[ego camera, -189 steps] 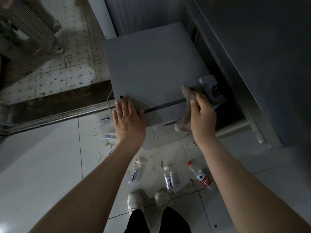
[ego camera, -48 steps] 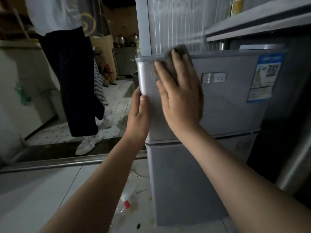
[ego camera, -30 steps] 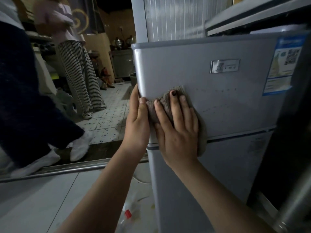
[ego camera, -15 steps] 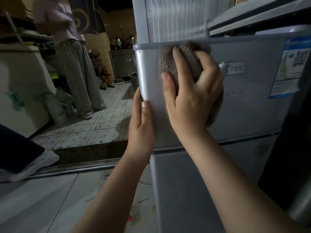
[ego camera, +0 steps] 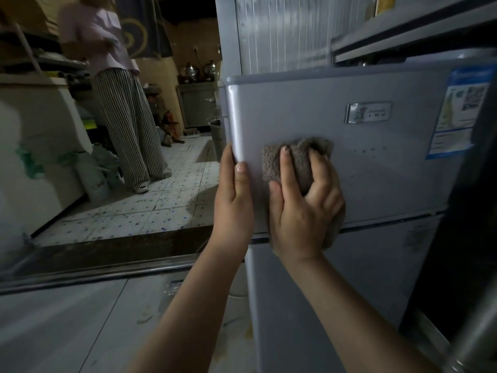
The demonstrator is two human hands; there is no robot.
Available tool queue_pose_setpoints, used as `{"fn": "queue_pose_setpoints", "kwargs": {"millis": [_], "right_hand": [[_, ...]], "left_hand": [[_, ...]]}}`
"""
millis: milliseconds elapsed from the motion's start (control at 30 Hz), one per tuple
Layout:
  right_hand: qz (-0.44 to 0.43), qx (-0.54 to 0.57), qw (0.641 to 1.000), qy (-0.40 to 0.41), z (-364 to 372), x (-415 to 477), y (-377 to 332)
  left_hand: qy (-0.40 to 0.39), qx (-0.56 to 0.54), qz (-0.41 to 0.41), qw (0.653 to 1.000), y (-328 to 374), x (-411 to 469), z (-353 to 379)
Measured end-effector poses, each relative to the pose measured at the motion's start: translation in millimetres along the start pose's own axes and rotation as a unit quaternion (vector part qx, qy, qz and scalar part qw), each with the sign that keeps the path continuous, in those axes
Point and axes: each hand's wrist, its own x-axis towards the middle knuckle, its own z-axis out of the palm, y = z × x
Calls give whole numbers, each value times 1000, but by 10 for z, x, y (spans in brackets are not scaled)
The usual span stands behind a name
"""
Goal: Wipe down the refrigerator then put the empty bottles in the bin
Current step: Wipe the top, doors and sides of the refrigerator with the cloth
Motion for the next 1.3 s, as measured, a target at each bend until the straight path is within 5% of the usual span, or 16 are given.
{"fn": "queue_pose_setpoints", "kwargs": {"millis": [267,733,1000,1300], "right_hand": [[-53,38,997,29,17,742,-192],[-81,33,994,-64,-9,-48,-2],[-63,45,997,-11,-43,596,169],[-40,4,999,-14,-64,-33,296]], "left_hand": [[5,7,-20,1000,-46,3,-18],[-1,-25,-15,1000,65,-108,5],[60,34,11,998,48,-77,207],[101,88,11,991,-16,-68,240]]}}
